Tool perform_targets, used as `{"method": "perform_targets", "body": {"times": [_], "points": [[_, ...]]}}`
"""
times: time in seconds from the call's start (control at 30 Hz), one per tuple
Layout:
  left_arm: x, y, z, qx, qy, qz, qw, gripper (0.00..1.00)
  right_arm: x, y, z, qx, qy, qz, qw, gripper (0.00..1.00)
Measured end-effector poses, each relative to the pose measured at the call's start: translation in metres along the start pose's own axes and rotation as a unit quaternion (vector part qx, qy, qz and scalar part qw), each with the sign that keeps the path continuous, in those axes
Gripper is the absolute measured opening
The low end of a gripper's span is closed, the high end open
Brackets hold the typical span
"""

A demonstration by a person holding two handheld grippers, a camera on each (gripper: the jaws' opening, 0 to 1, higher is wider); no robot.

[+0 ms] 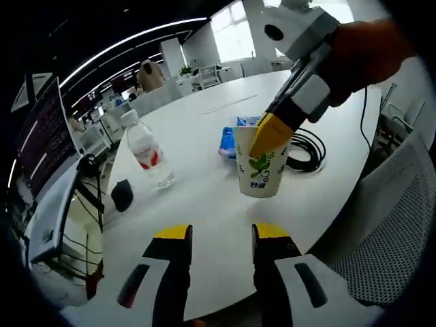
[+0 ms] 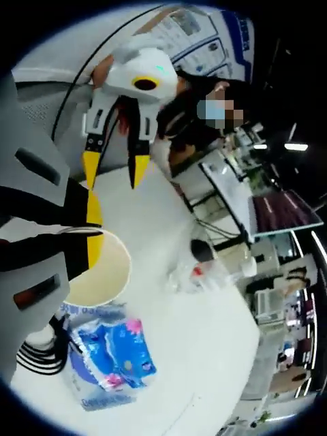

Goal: Arrange the tabletop items into an orderly group along one side of the table until the central work area is clear of visible clutter.

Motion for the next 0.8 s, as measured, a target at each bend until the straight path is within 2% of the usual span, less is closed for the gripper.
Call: {"method": "perform_targets", "body": {"times": [0.2,0.37,0.6,0.8], "points": [[-0.003,0.0,0.0,0.002,0.006,-0.01,0.9999,0.34,0.018,-0.016,-0.018,-0.033,0.056,0.007,0.9979,0.0],[-0.006,0.001,0.0,0.002,0.013,-0.017,0.9998,0.33,0.026,-0.028,-0.03,-0.048,0.079,0.007,0.9957,0.0],[-0.005,0.001,-0.002,0.003,0.002,-0.018,0.9998,0.33,0.035,-0.044,-0.042,-0.058,0.099,0.01,0.9934,0.0],[-0.004,-0.001,-0.001,0.001,0.0,-0.017,0.9998,0.33,0.043,-0.057,-0.051,-0.074,0.135,0.015,0.9879,0.0]]}}
Point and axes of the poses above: the point that each gripper's makers call its tool centre point, and the gripper's own axes: y roughly backward along the fingers, x roughly to its right, z roughly out of its underside, the point moved 5 cm from there along y, roughly backward along the fingers, and after that the axes turned 1 degree about x, right-handed, at the moved point
